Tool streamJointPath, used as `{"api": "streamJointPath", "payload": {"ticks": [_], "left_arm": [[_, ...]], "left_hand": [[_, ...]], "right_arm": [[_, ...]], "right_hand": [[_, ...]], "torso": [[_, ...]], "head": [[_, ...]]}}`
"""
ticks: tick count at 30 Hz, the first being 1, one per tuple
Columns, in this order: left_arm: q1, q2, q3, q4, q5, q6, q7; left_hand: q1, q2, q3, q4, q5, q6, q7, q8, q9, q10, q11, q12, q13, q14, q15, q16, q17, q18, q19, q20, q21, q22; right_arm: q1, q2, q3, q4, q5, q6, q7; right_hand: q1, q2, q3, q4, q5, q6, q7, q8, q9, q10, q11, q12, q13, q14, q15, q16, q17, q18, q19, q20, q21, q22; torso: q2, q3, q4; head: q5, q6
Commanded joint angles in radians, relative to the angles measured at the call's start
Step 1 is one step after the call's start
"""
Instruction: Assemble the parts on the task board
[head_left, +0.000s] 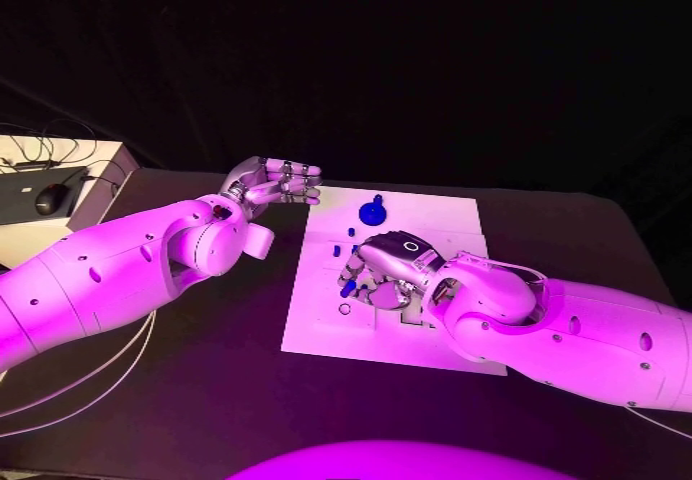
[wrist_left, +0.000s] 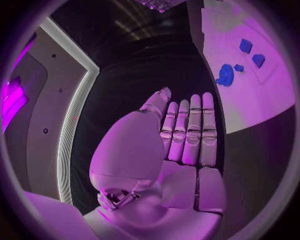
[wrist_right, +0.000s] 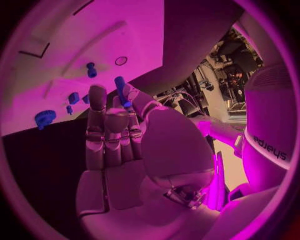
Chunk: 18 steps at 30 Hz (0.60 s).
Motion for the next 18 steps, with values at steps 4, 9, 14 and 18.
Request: {"api": "streamJointPath", "payload": {"ticks": [4, 9, 14, 18], "left_arm": [[0.0, 0.003, 0.001, 0.004, 0.008, 0.007, 0.013], [0.0, 0.001, 0.001, 0.003, 0.008, 0.007, 0.013], [0.0, 0.0, 0.001, 0.003, 0.008, 0.007, 0.013], [0.0, 0.0, 0.001, 0.003, 0.008, 0.007, 0.012]], "left_hand": [[0.005, 0.002, 0.0, 0.004, 0.003, 0.004, 0.004, -0.005, 0.0, 0.0, -0.002, -0.004, -0.001, -0.006, -0.003, 0.0, 0.001, -0.014, -0.001, 0.001, -0.001, 0.001], [0.005, 0.002, 0.0, 0.004, 0.003, 0.004, 0.004, -0.005, 0.0, 0.0, -0.002, -0.004, -0.001, -0.006, -0.003, 0.0, 0.001, -0.014, -0.001, 0.001, -0.001, 0.001], [0.005, 0.002, 0.0, 0.004, 0.003, 0.004, 0.004, -0.005, 0.0, 0.0, -0.002, -0.004, -0.001, -0.006, -0.003, 0.0, 0.001, -0.014, -0.001, 0.001, -0.001, 0.001], [0.005, 0.002, 0.0, 0.004, 0.003, 0.004, 0.004, -0.005, 0.0, 0.0, -0.002, -0.004, -0.001, -0.006, -0.003, 0.0, 0.001, -0.014, -0.001, 0.001, -0.001, 0.001]], "right_arm": [[-0.016, 0.022, -0.005, -0.02, -0.03, 0.033, 0.005], [-0.024, 0.029, -0.008, -0.031, -0.042, 0.042, 0.002], [-0.027, 0.03, -0.009, -0.036, -0.049, 0.046, 0.0], [-0.028, 0.031, -0.009, -0.035, -0.051, 0.052, 0.002]], "right_hand": [[0.019, 0.028, 0.001, -0.003, 0.006, 0.003, 0.006, 0.003, 0.001, 0.065, -0.032, 0.007, 0.005, 0.002, -0.005, 0.001, 0.001, 0.018, -0.006, -0.002, 0.005, 0.021], [0.019, 0.028, 0.001, -0.003, 0.006, 0.003, 0.006, 0.003, 0.001, 0.065, -0.032, 0.007, 0.005, 0.002, -0.005, 0.001, 0.001, 0.018, -0.006, -0.002, 0.005, 0.021], [0.019, 0.028, 0.001, -0.003, 0.006, 0.003, 0.006, 0.003, 0.001, 0.065, -0.032, 0.007, 0.005, 0.002, -0.005, 0.001, 0.001, 0.018, -0.006, -0.002, 0.005, 0.021], [0.018, 0.029, 0.0, -0.006, 0.006, 0.003, 0.006, 0.003, 0.001, 0.066, -0.032, 0.007, 0.005, 0.002, -0.005, 0.001, 0.001, 0.018, -0.007, -0.001, 0.008, 0.021]], "torso": [[0.0, 0.0011, 0.0], [0.001, 0.0009, -0.0009], [0.001, 0.0014, -0.0007], [0.001, 0.0014, -0.0008]], "head": [[0.009, -0.005], [0.01, -0.008], [0.009, -0.011], [0.01, -0.012]]}}
